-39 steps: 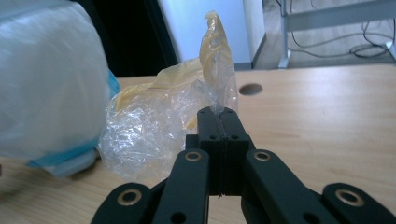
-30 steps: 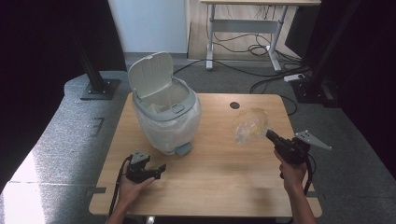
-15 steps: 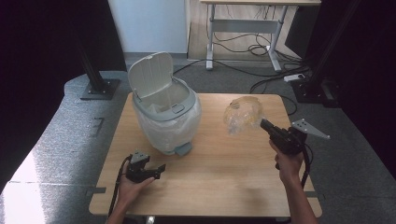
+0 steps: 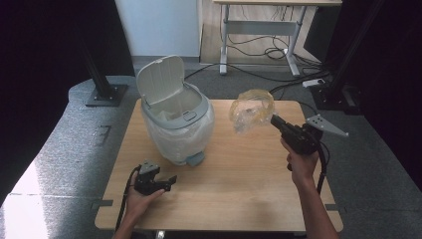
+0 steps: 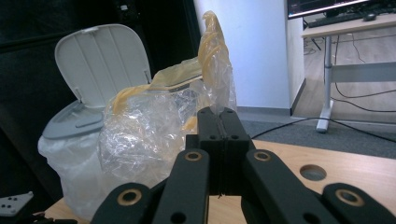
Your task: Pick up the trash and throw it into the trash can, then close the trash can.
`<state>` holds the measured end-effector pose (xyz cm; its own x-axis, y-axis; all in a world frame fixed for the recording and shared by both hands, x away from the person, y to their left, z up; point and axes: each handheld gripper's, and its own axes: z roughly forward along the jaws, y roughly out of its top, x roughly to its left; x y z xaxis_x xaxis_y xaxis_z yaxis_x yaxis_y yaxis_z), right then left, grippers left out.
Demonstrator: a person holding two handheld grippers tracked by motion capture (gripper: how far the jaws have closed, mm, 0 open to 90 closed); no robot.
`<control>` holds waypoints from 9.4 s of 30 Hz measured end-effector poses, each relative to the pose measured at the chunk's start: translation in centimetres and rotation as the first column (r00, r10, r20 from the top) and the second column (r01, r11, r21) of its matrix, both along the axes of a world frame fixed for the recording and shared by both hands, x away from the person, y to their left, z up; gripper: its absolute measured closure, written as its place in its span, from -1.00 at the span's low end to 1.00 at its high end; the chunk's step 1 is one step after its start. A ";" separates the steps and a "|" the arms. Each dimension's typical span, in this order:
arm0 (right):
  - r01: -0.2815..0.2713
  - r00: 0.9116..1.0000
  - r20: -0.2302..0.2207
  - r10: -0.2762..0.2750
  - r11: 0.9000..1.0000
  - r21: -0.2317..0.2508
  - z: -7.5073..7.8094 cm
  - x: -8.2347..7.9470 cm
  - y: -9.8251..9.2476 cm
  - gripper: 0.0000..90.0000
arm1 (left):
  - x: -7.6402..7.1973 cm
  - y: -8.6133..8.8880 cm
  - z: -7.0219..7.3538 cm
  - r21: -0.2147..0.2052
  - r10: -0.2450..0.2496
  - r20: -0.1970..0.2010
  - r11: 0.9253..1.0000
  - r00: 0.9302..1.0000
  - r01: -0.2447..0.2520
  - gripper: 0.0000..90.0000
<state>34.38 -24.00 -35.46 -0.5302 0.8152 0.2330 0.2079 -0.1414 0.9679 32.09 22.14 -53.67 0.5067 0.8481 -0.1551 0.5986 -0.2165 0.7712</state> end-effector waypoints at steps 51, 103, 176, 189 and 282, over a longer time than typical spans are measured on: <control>-0.081 0.996 0.031 0.082 0.996 -0.022 3.9 2.4 5.7 0.99 | 0.1 0.3 -0.1 -0.005 0.003 -0.018 1.000 1.000 -0.003 -0.61; -0.145 0.989 0.024 0.146 0.989 -0.032 6.0 5.4 11.8 0.99 | 0.2 0.4 -0.1 -0.008 0.005 -0.022 1.000 1.000 -0.005 -0.60; -0.168 0.985 0.007 0.170 0.976 -0.141 4.8 8.9 20.6 -0.06 | 0.5 1.1 -0.1 -0.022 0.022 -0.022 1.000 1.000 -0.022 -0.60; -0.104 0.994 0.027 0.107 0.989 -0.108 2.6 6.0 13.2 -0.11 | 0.4 1.0 0.3 -0.045 0.031 -0.023 0.998 0.999 -0.032 -0.60; 0.029 0.973 -0.220 -0.075 0.978 -0.205 -15.1 -3.9 -0.8 -0.15 | 3.0 3.1 17.3 -0.170 0.000 0.265 0.984 0.964 0.047 -0.57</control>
